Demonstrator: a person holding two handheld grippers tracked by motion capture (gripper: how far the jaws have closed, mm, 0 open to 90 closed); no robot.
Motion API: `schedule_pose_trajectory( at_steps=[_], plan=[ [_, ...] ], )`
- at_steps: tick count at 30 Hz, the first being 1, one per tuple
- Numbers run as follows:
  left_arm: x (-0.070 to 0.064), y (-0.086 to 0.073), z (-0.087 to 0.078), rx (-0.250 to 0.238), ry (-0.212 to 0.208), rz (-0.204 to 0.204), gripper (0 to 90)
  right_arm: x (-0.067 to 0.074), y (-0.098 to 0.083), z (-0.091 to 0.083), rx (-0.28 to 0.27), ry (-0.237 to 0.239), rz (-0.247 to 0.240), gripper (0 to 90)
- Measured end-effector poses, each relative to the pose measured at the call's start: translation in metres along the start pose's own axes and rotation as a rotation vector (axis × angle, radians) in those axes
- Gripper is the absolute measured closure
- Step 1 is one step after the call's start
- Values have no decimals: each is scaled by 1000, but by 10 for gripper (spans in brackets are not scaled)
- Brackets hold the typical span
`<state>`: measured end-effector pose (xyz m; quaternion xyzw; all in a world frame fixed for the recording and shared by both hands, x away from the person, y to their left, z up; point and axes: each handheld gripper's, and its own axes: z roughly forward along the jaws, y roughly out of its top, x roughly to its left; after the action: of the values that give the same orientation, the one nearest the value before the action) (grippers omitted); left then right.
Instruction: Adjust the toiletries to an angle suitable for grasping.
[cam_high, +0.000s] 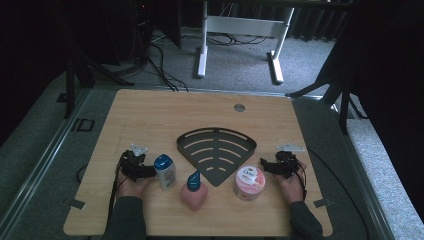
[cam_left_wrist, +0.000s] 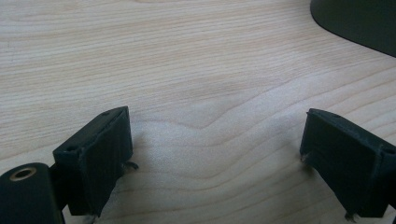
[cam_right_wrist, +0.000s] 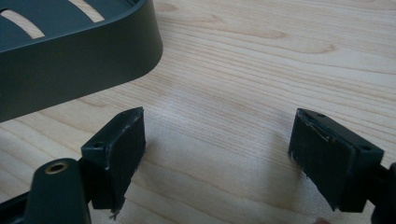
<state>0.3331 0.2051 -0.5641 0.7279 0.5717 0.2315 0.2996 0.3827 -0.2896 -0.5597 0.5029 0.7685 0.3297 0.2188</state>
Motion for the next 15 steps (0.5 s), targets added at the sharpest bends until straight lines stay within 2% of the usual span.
schedule_pose_trajectory(
  at_steps=[5, 6, 7, 8, 11, 15],
  plan=[
    [-1, 0, -1, 0, 0, -1, 115, 0, 0, 0, 0, 0, 0, 183],
    [2, -3, -5, -29, 20, -26, 115, 0, 0, 0, 0, 0, 0, 183],
    [4, -3, -7, -25, 21, -28, 293, 0, 0, 0, 0, 1, 0, 183],
    [5, -3, -9, -19, 19, -34, 353, 0, 0, 0, 0, 1, 0, 183],
    [6, -2, -13, 6, -7, -25, 466, 0, 0, 0, 0, 2, -2, 183],
    [4, 0, -18, 9, -71, -23, 566, 0, 0, 0, 0, 2, -3, 183]
  ],
)
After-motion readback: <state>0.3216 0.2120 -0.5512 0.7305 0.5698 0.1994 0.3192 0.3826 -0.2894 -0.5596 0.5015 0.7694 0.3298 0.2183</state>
